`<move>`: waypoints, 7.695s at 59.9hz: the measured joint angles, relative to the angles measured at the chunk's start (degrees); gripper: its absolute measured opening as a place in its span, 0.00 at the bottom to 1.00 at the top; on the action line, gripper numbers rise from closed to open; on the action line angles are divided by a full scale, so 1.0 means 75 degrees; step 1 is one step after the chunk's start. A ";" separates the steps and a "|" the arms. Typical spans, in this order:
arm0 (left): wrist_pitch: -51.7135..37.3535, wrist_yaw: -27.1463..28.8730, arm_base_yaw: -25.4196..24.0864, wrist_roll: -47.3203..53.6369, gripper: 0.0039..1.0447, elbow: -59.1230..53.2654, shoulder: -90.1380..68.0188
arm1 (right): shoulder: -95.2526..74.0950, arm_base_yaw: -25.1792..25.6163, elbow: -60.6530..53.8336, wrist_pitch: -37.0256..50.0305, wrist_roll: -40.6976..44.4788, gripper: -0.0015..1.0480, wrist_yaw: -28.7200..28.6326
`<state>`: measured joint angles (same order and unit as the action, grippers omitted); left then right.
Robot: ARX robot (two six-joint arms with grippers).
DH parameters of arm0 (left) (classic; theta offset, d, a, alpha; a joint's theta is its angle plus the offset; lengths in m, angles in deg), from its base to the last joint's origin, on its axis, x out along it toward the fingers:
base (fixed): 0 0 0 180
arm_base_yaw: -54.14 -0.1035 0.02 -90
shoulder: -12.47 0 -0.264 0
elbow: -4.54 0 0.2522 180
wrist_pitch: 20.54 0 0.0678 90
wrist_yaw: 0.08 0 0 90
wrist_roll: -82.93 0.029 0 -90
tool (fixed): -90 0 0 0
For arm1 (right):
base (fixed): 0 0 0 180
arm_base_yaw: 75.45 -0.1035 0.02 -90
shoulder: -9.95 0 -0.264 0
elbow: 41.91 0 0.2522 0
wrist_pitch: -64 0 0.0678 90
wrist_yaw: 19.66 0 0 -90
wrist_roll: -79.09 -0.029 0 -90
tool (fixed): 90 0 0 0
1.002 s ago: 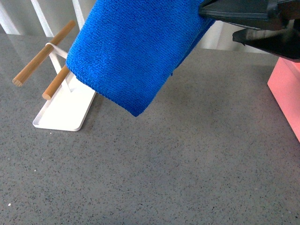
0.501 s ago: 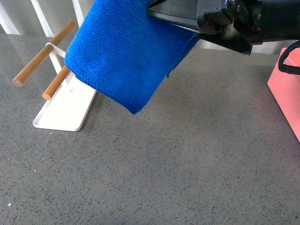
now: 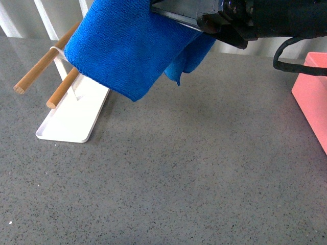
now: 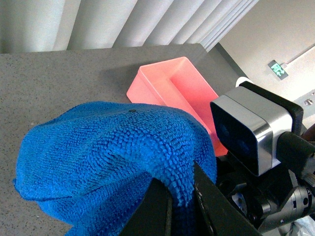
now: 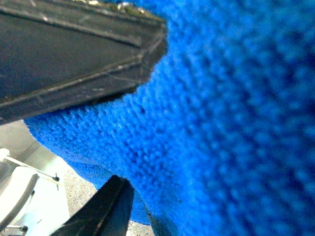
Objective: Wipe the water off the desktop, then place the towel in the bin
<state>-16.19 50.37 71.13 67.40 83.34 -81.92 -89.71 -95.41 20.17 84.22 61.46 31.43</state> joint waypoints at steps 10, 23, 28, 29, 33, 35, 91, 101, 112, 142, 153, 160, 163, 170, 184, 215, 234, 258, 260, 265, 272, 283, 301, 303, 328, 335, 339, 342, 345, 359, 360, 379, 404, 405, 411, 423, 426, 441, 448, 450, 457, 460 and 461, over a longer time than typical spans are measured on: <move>0.0000 0.0003 0.0000 0.0000 0.04 0.0000 0.0000 | 0.0000 0.0003 -0.0003 0.0052 -0.0061 0.24 0.0274; 0.0000 -0.0006 0.0000 0.0000 0.27 0.0000 0.0000 | 0.0020 0.0125 -0.0023 0.0029 -0.0085 0.04 0.0338; 0.0000 -0.0009 0.0003 0.0000 0.42 0.0000 0.0000 | 0.0070 0.0157 -0.0029 -0.0058 -0.0082 0.04 0.0350; 0.0000 -0.0009 0.0003 0.0000 0.46 0.0000 0.0000 | 0.0090 0.0157 -0.0029 -0.0085 -0.0082 0.04 0.0353; 0.0000 -0.0009 0.0003 0.0000 0.56 0.0000 0.0000 | 0.0146 0.0157 -0.0035 -0.0134 -0.0076 0.04 0.0353; 0.0000 -0.0012 0.0003 0.0000 0.59 0.0000 0.0000 | 0.0175 0.0157 -0.0035 -0.0160 -0.0067 0.04 0.0356; -0.3998 0.7198 -0.0058 0.1702 0.68 -0.1909 0.0367 | 0.0804 0.0688 -0.0289 -0.1105 0.0519 0.04 0.0816; -0.5112 0.6910 -0.0650 0.1923 0.37 -0.3969 0.1603 | 0.0857 0.0845 -0.0338 -0.1288 0.0673 0.04 0.0912; -0.5432 0.6516 -0.0970 0.1964 0.10 -0.5263 0.2436 | 0.0892 0.0854 -0.0344 -0.1507 0.0831 0.04 0.0976; -0.5365 0.5919 -0.1606 0.2011 0.03 -0.7248 0.4491 | 0.0903 0.0895 -0.0321 -0.1932 0.1186 0.04 0.1306; -0.4986 0.5319 -0.2087 0.2017 0.03 -0.7699 0.5286 | 0.0903 0.0895 -0.0306 -0.2011 0.1250 0.04 0.1364; -0.4733 0.5324 -0.2229 0.2014 0.03 -0.7892 0.5741 | 0.0903 0.0898 -0.0306 -0.2011 0.1268 0.04 0.1361; -0.4575 0.5310 -0.2250 0.2017 0.03 -0.7994 0.5998 | 0.0903 0.0898 -0.0306 -0.2011 0.1268 0.04 0.1364; -0.4552 0.5292 -0.2250 0.2017 0.03 -0.8233 0.6306 | 0.0903 0.0895 -0.0306 -0.2011 0.1282 0.04 0.1370; -0.3867 0.5278 -0.2250 0.2017 0.03 -0.8495 0.7309 | 0.0903 0.0892 -0.0297 -0.2014 0.1297 0.04 0.1393; -0.1687 0.5275 -0.2250 0.2017 0.03 -0.8501 0.9652 | 0.0903 0.0819 -0.0169 -0.2081 0.1297 0.04 0.1422; -0.0901 0.5275 -0.2250 0.2017 0.03 -0.8501 1.0465 | 0.0903 0.0816 -0.0169 -0.2110 0.1300 0.04 0.1448; -0.0160 0.5278 -0.2250 0.2017 0.03 -0.8501 1.1199 | 0.0903 0.0819 -0.0169 -0.2133 0.1320 0.04 0.1451; -0.0108 0.5275 -0.2250 0.2017 0.03 -0.8501 1.1249 | 0.0903 0.0819 -0.0169 -0.2133 0.1320 0.04 0.1448; 0.0778 0.5272 -0.2250 0.2020 0.03 -0.8501 1.1905 | 0.0903 0.0819 -0.0169 -0.2133 0.1323 0.04 0.1445; 0.1209 0.5272 -0.2250 0.2020 0.03 -0.8501 1.2523 | 0.0895 0.0822 -0.0169 -0.2133 0.1320 0.04 0.1451; 0.1250 0.5272 -0.2250 0.2020 0.03 -0.8501 1.2555 | 0.0886 0.0816 -0.0169 -0.2133 0.1320 0.04 0.1443; 0.1250 0.5272 -0.2250 0.2017 0.33 -0.8501 1.2555 | 0.0603 0.0831 0.0012 -0.2716 0.1530 0.04 0.1979; 0.1250 0.5275 -0.2250 0.2017 0.40 -0.8501 1.2555 | 0.0498 0.0839 0.0082 -0.2885 0.1655 0.04 0.2063; 0.1250 0.5275 -0.2250 0.2031 0.93 -0.8501 1.2555 | -0.1918 0.1064 0.1615 -0.5866 0.3716 0.04 0.3995; 0.1250 0.5275 -0.2250 0.2034 0.94 -0.8501 1.2555 | -0.2515 0.1087 0.1973 -0.6344 0.4310 0.04 0.4724; 0.1250 0.5272 -0.2250 0.2034 0.94 -0.8501 1.2555 | -0.2876 0.1093 0.2294 -0.6502 0.4634 0.04 0.5164; 0.1250 0.5275 -0.2250 0.2034 0.94 -0.8501 1.2555 | -0.3115 0.1093 0.2559 -0.6598 0.4820 0.04 0.5458; 0.1250 0.5275 -0.2250 0.2034 0.94 -0.8501 1.2555 | -0.3360 0.1093 0.2841 -0.6665 0.4995 0.04 0.5724; 0.1250 0.5275 -0.2250 0.2034 0.94 -0.8501 1.2558 | -0.4441 0.0662 0.4543 -0.7082 0.5219 0.04 0.6123; 0.1250 0.5275 -0.2250 0.2034 0.94 -0.8501 1.2560 | -0.4468 0.0627 0.4602 -0.7105 0.5208 0.04 0.6117; 0.1250 0.5275 -0.2250 0.2034 0.94 -0.8501 1.2558 | -0.4135 -0.0638 0.4322 -0.7192 0.4849 0.04 0.5225; 0.1250 0.5275 -0.2250 0.2034 0.94 -0.8501 1.2560 | -0.2425 0.0685 0.1489 -0.6854 0.5278 0.04 0.5421; 0.1250 0.5275 -0.2250 0.2034 0.94 -0.8501 1.2560 | -0.2425 0.0720 0.1492 -0.6854 0.5286 0.04 0.5426; 0.1250 0.5275 -0.2250 0.2034 0.94 -0.8501 1.2560 | -0.2428 0.0898 0.1603 -0.6749 0.5348 0.04 0.5394; 0.1250 0.5272 -0.2250 0.2034 0.94 -0.8501 1.2560 | -0.2407 0.0685 0.2151 -0.5817 0.5272 0.04 0.4911; 0.1250 0.5275 -0.2250 0.2034 0.94 -0.8501 1.2560 | -0.2355 0.0562 0.2288 -0.5563 0.5138 0.04 0.4779; 0.1250 0.5272 -0.2250 0.2034 0.94 -0.8501 1.2560 | -0.1469 0.0061 0.2678 -0.4453 0.4677 0.04 0.5572; 0.1250 0.5275 -0.2250 0.2034 0.94 -0.8501 1.2560 | -0.0813 0.0085 0.2623 -0.3497 0.4718 0.04 0.6598; 0.1250 0.5275 -0.2250 0.2034 0.94 -0.8501 1.2560 | -0.0609 0.0131 0.2620 -0.3290 0.4677 0.04 0.6881; 0.1250 0.5272 -0.2250 0.2034 0.94 -0.8501 1.2560 | 0.0070 0.0364 0.2567 -0.2946 0.4634 0.04 0.7595; 0.1250 0.5275 -0.2250 0.2034 0.94 -0.8501 1.2560 | 0.0318 0.0466 0.2477 -0.2763 0.4654 0.04 0.7828; 0.1250 0.5275 -0.2250 0.2034 0.94 -0.8501 1.2560 | 0.0370 0.0495 0.2460 -0.2739 0.4651 0.04 0.7889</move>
<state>-6.81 89.93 54.26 82.66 19.58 12.28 -86.93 -91.70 38.62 63.67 96.35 90.59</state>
